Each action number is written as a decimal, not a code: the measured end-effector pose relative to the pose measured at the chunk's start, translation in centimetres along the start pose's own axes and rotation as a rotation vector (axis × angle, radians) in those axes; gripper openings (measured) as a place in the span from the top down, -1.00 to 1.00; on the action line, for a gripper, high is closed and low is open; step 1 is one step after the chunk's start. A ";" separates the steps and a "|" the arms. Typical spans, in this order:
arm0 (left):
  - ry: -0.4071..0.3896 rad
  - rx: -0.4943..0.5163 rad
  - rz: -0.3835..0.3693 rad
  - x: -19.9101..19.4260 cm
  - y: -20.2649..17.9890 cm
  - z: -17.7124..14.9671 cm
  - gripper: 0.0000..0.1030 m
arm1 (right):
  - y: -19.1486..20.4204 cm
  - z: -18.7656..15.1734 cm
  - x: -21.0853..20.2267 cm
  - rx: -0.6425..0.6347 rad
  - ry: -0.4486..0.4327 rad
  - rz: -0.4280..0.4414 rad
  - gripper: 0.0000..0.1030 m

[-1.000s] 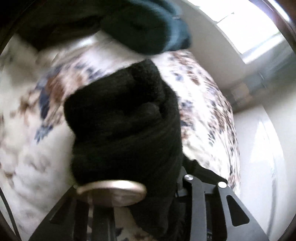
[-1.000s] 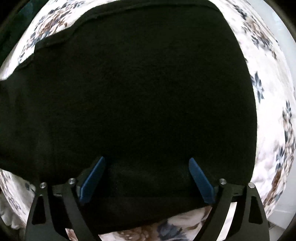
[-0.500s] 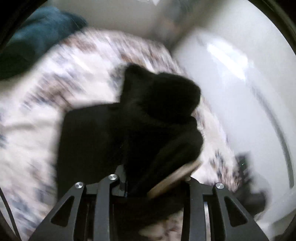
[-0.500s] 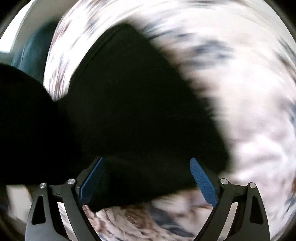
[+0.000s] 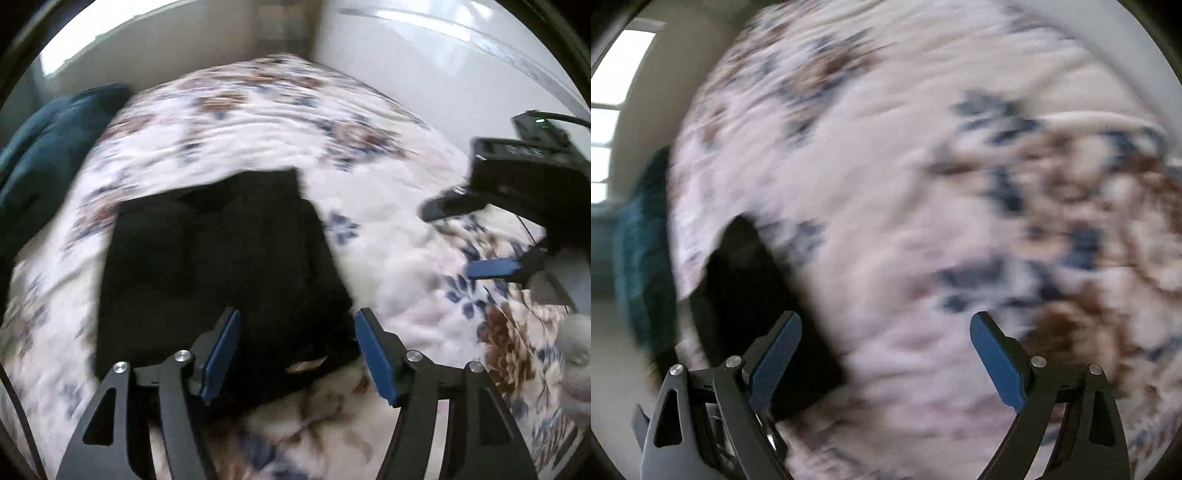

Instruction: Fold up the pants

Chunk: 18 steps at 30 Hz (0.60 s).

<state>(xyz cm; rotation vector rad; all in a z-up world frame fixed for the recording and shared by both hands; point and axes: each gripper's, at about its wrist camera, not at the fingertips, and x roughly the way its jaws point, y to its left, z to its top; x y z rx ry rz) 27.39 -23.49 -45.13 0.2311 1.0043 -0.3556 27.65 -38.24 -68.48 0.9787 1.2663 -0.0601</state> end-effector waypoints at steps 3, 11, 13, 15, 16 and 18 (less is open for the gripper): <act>-0.024 -0.103 0.182 -2.3 3.4 -0.4 -0.32 | 3.6 -0.4 2.6 -0.070 0.113 0.103 -0.84; 0.105 -0.471 0.269 0.3 15.3 -0.8 -0.32 | 9.2 1.1 14.6 -0.106 0.378 0.282 -0.84; 0.112 -0.525 0.268 -0.1 16.9 -1.4 -0.32 | 10.6 0.4 14.0 -0.163 0.334 0.303 -0.78; 0.111 -0.562 0.268 -0.4 17.7 -2.1 -0.33 | 11.9 -0.2 14.6 -0.240 0.328 0.250 -0.29; 0.117 -0.577 0.266 -0.5 17.9 -2.4 -0.33 | 12.5 -0.6 15.1 -0.294 0.339 0.170 0.37; 0.135 -0.611 0.223 -0.9 18.5 -2.7 -0.33 | 14.0 -1.0 15.1 -0.384 0.295 0.063 0.45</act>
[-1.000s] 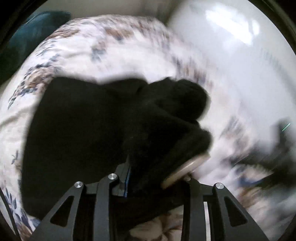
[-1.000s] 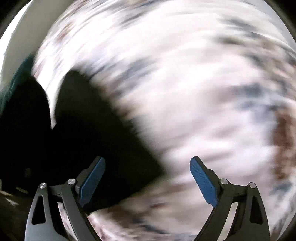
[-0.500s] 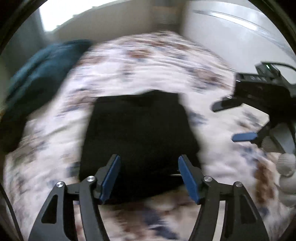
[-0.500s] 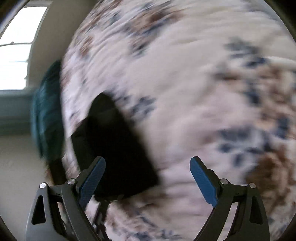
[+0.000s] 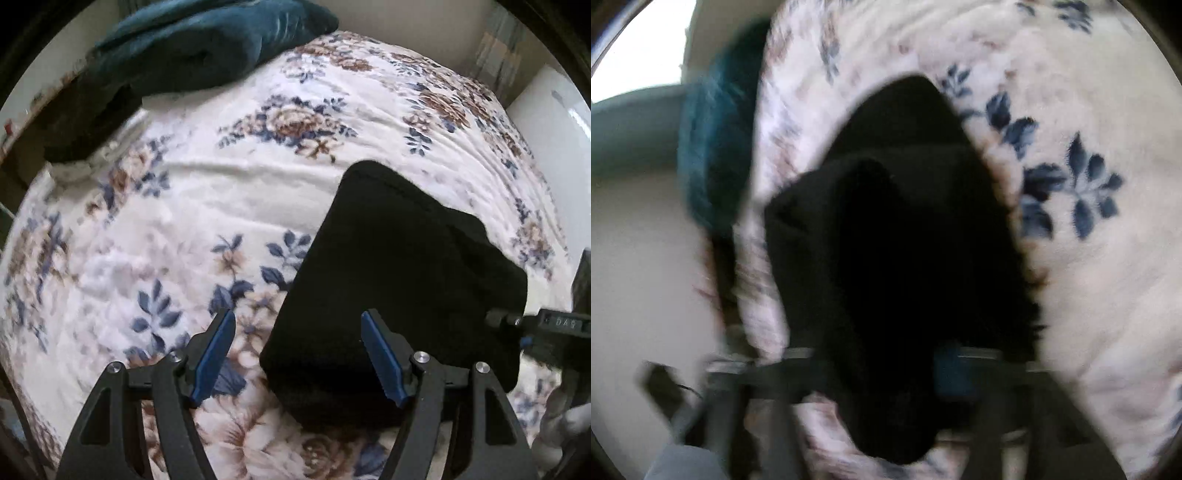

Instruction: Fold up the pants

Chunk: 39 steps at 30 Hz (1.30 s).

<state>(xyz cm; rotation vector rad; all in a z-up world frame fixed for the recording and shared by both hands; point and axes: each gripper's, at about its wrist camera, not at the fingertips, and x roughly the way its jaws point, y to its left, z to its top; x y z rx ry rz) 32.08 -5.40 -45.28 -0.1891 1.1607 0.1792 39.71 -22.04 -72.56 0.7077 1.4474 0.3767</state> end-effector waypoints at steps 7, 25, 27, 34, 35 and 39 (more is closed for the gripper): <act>0.031 -0.039 -0.115 -0.4 -0.2 0.8 -0.33 | 2.5 6.0 -4.4 -0.096 -0.151 -0.166 0.48; 0.175 0.014 -0.195 6.0 1.8 0.3 -0.86 | -0.2 -0.1 0.7 -0.053 -0.027 -0.283 -0.65; 0.113 -0.044 -0.206 3.1 4.0 0.0 -0.86 | -0.5 -0.3 1.3 -0.032 -0.040 -0.350 -0.69; 0.020 0.053 -0.006 -1.2 5.6 -3.5 -0.86 | 3.4 -5.3 -4.1 -0.023 -0.189 -0.206 -0.69; 0.029 0.068 -0.012 -0.9 5.2 -4.0 -0.86 | 3.9 -6.3 -4.3 -0.022 -0.186 -0.188 -0.69; 0.076 -0.007 -0.106 0.7 3.9 -4.3 -0.86 | 6.7 -8.6 -1.2 -0.028 -0.139 -0.103 -0.68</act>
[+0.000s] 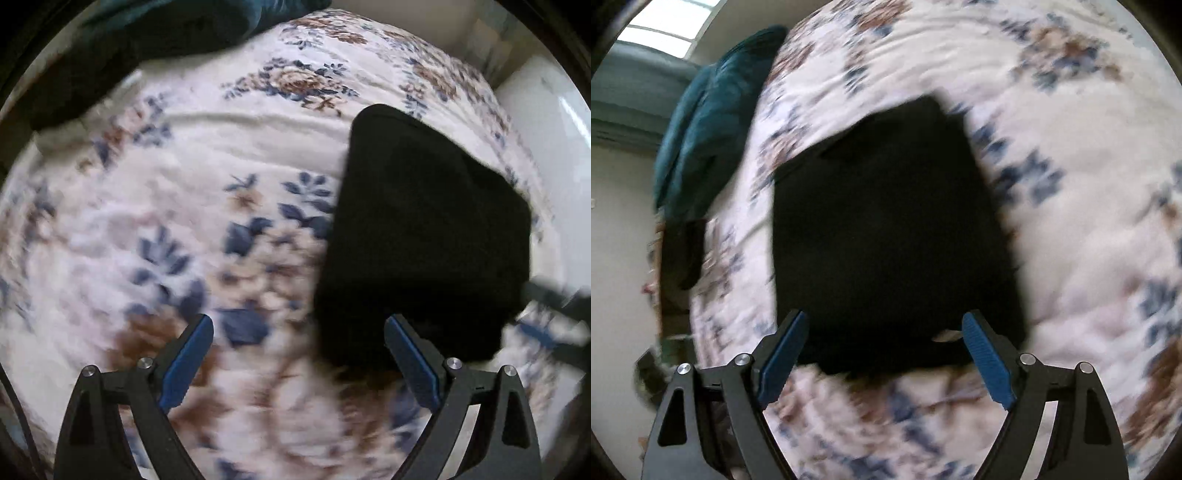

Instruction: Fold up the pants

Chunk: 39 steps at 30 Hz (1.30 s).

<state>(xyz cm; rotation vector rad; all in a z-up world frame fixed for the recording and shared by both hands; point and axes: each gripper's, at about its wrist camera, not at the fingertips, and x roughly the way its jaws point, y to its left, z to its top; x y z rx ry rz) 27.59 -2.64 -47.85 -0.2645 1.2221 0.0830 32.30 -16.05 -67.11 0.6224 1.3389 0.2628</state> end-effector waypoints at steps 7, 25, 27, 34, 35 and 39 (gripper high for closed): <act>0.179 -0.050 0.039 7.2 -0.3 -0.1 -0.91 | -4.1 0.8 2.8 0.183 -0.004 -0.004 0.31; 0.193 -0.021 -0.017 7.5 1.9 -0.3 -1.00 | -12.8 -5.3 5.7 0.636 -0.008 0.380 0.30; 0.186 -0.008 -0.009 7.7 1.8 0.0 -1.00 | -13.1 -5.0 7.1 0.663 -0.034 0.378 0.33; 0.168 0.089 -0.011 8.8 0.1 0.5 -1.00 | -12.2 -4.1 4.3 0.611 -0.167 0.162 0.86; 0.165 0.099 -0.005 8.9 -0.1 0.5 -1.00 | -13.3 -4.3 4.8 0.647 -0.146 0.174 0.87; 0.162 0.095 0.005 8.9 -0.2 0.9 -1.00 | -12.7 -3.6 6.0 0.603 -0.098 0.181 0.83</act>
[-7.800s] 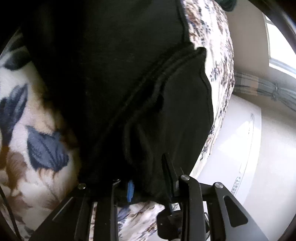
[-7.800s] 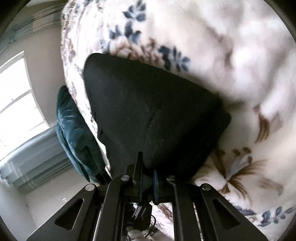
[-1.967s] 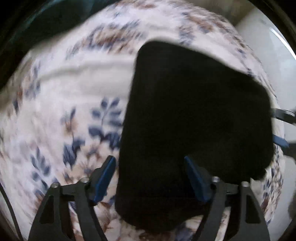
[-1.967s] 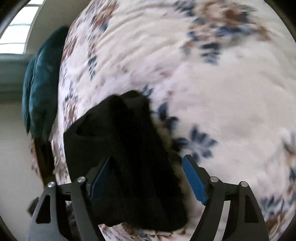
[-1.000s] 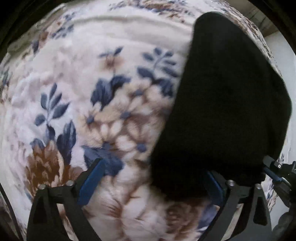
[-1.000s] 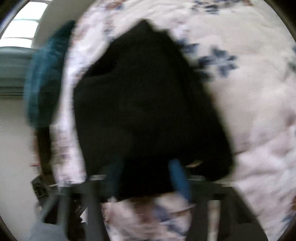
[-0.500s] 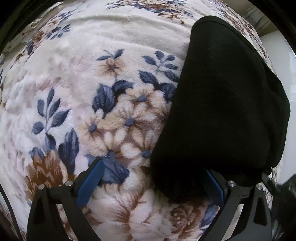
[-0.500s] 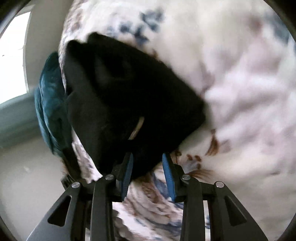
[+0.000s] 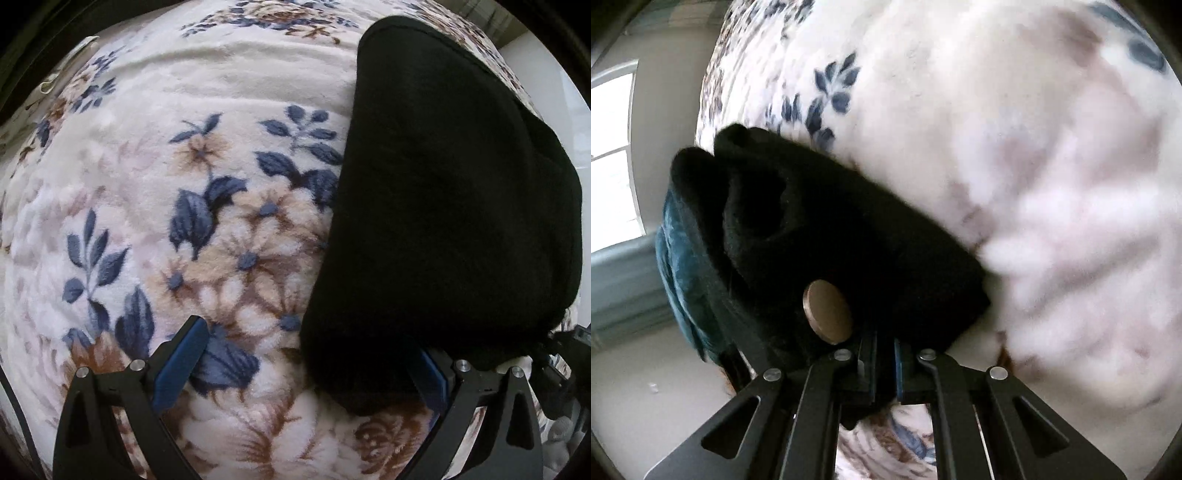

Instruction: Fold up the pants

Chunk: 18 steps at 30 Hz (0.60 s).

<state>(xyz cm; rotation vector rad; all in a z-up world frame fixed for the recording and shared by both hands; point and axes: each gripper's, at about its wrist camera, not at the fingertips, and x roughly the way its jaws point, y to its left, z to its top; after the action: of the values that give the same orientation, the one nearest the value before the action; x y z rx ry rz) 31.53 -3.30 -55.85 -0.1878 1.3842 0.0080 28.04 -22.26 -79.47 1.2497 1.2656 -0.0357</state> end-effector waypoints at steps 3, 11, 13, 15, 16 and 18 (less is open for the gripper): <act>0.016 -0.019 -0.024 -1.6 0.3 -0.1 -1.00 | 1.1 -0.3 -0.5 -0.060 0.088 0.002 0.69; -0.078 0.033 -0.042 -9.8 -2.2 -2.0 -1.00 | 4.8 2.8 -9.1 -0.107 0.005 0.066 -0.41; -0.144 0.064 0.023 -10.0 -3.3 -0.9 -1.00 | 9.1 5.5 -8.9 -0.204 -0.013 0.058 -0.41; -0.227 0.093 0.114 -9.8 -4.9 1.0 -1.00 | 13.4 7.9 -8.0 -0.330 -0.016 -0.001 -0.41; -0.270 0.107 0.160 -9.6 -5.8 2.1 -1.00 | 15.6 9.3 -6.7 -0.389 0.007 -0.037 -0.41; -0.317 0.136 0.239 -8.4 -5.9 4.2 -1.00 | 18.2 11.4 -3.4 -0.479 0.094 -0.106 -0.41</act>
<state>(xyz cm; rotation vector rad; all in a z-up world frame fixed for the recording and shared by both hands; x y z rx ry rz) 34.77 -7.65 -46.15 0.0913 1.0795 0.1364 45.79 -24.93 -67.20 0.7787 1.3232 0.2399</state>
